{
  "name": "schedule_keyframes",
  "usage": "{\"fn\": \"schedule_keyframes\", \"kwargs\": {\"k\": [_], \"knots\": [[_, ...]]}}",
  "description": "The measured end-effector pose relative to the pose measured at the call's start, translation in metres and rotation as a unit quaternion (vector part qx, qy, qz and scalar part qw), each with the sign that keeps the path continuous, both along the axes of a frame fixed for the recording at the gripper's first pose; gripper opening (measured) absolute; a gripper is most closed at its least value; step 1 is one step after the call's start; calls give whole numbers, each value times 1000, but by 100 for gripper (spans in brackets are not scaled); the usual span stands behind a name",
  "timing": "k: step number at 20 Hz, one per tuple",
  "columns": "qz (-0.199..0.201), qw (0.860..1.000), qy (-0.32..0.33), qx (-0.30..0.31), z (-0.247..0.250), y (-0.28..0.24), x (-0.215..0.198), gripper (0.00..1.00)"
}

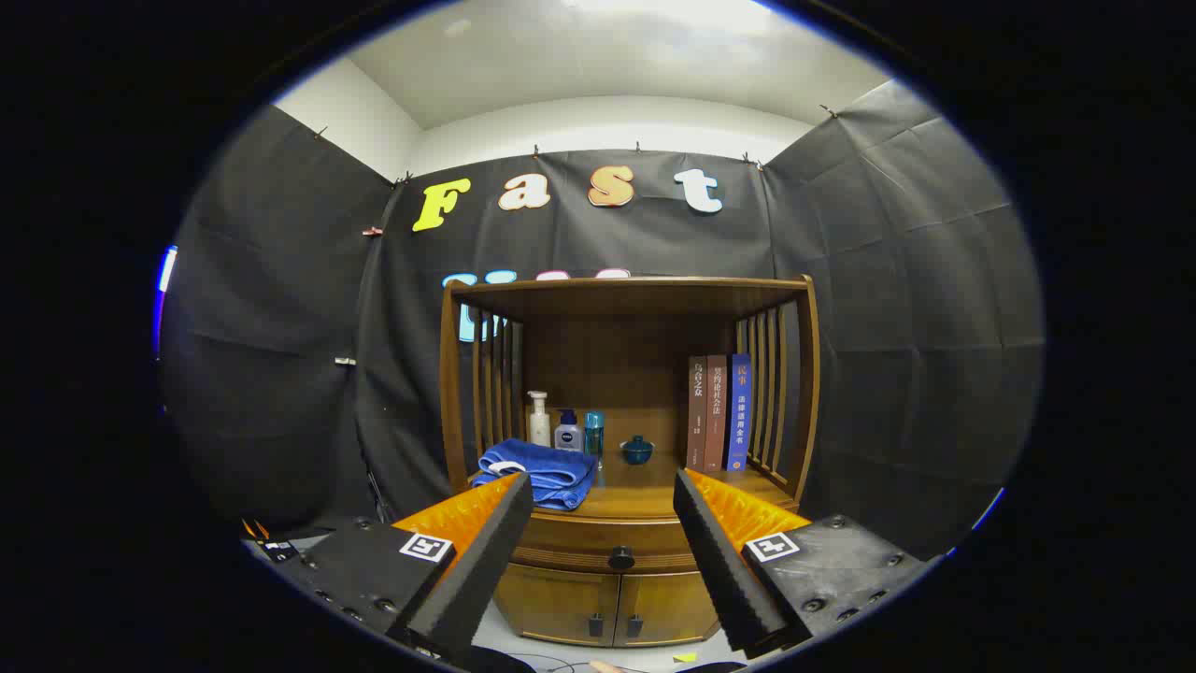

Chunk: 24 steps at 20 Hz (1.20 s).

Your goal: Pull open the drawer, take out the items inside it, and place them on the countertop above the cabinet.

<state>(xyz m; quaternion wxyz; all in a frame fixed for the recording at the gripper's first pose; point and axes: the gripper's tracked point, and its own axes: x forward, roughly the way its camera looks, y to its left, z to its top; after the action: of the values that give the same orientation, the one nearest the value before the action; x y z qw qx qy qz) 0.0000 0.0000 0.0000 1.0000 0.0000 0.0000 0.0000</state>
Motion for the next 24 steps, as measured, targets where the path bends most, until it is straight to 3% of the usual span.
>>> {"fn": "schedule_keyframes", "kwargs": {"k": [24], "knots": [[-6,1000,10,-7,-5,-5,-1,98]]}}
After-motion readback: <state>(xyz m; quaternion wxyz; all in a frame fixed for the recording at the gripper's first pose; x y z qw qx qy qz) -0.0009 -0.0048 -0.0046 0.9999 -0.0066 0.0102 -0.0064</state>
